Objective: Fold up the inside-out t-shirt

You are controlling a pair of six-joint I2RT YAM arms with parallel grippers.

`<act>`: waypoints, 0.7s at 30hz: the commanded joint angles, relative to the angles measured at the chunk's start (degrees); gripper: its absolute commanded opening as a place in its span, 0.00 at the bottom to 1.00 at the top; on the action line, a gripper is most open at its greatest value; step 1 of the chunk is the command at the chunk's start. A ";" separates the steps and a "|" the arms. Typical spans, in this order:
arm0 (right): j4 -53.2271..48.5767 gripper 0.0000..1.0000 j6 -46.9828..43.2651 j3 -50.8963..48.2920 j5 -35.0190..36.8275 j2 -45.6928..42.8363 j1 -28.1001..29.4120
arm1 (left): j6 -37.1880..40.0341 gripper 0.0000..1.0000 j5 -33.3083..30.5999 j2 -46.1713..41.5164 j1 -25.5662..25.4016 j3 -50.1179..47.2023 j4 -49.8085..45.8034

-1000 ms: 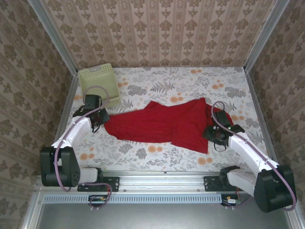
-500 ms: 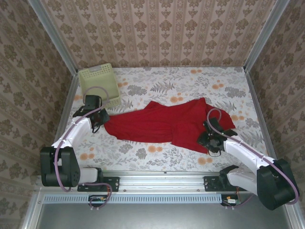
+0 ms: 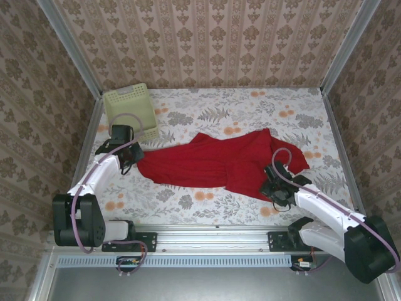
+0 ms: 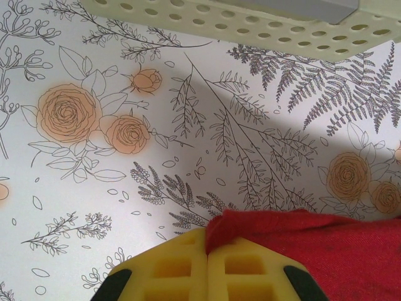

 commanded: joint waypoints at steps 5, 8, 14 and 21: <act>-0.48 0.49 -0.05 2.19 0.75 5.10 1.65 | -0.78 0.00 0.04 -2.04 0.68 -0.66 0.16; 1.00 0.41 -0.03 2.38 0.36 6.98 2.18 | -0.77 0.00 -0.04 -2.36 0.63 -0.52 -0.05; -1.53 0.15 -0.76 3.72 3.28 5.10 2.80 | -0.53 0.00 0.78 -2.55 0.62 0.09 -0.35; -18.38 0.00 -8.60 15.50 12.66 -10.09 0.22 | 0.86 0.00 3.67 -6.80 0.63 0.75 0.28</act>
